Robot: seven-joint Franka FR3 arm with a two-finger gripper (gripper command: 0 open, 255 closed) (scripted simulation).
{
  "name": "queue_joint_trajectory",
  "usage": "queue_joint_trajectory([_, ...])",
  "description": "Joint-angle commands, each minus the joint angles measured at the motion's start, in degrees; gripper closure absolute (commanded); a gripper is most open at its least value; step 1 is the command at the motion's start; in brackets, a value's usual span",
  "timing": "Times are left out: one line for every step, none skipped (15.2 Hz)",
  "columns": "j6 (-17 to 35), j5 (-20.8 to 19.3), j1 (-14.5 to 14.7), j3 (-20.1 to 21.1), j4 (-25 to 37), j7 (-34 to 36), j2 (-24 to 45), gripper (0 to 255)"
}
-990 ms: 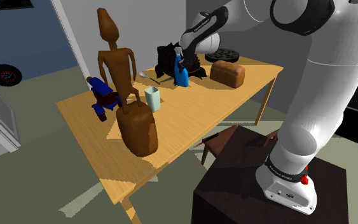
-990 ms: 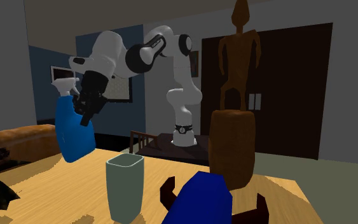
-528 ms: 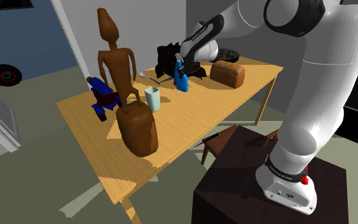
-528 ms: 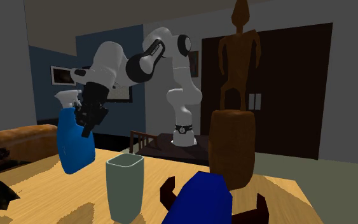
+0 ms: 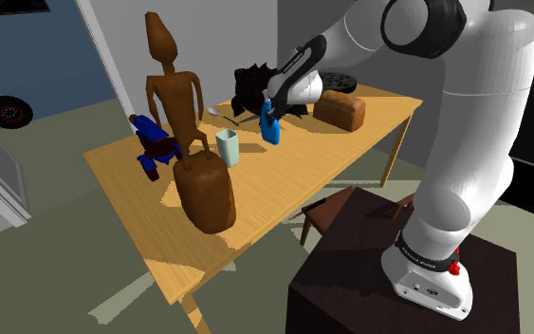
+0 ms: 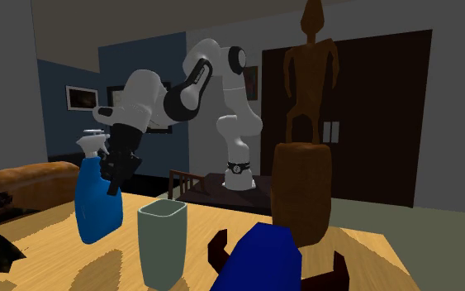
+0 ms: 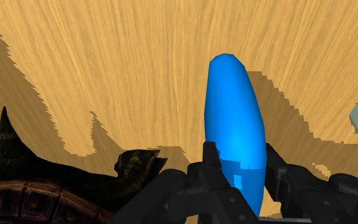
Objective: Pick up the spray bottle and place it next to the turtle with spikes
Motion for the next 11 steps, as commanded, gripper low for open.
queue_joint_trajectory([1.32,0.76,-0.33,0.50,-0.06,-0.74,1.22,255])
queue_joint_trajectory([2.18,1.26,-0.58,0.86,-0.15,-1.24,1.99,255])
queue_joint_trajectory([2.18,1.25,-0.60,0.87,-0.15,-1.23,1.99,255])
queue_joint_trajectory([2.19,1.24,-0.60,0.87,-0.16,-1.23,1.98,255])
queue_joint_trajectory([2.19,1.24,-0.60,0.87,-0.16,-1.23,1.98,255])
queue_joint_trajectory([2.19,1.24,-0.60,0.88,-0.15,-1.23,1.99,255])
queue_joint_trajectory([2.19,1.24,-0.60,0.88,-0.15,-1.23,1.99,255])
queue_joint_trajectory([2.19,1.24,-0.60,0.88,-0.15,-1.23,1.99,255])
queue_joint_trajectory([2.19,1.24,-0.60,0.88,-0.15,-1.23,1.99,255])
queue_joint_trajectory([2.19,1.24,-0.60,0.88,-0.15,-1.23,1.99,255])
queue_joint_trajectory([2.19,1.24,-0.60,0.88,-0.16,-1.23,1.99,0])
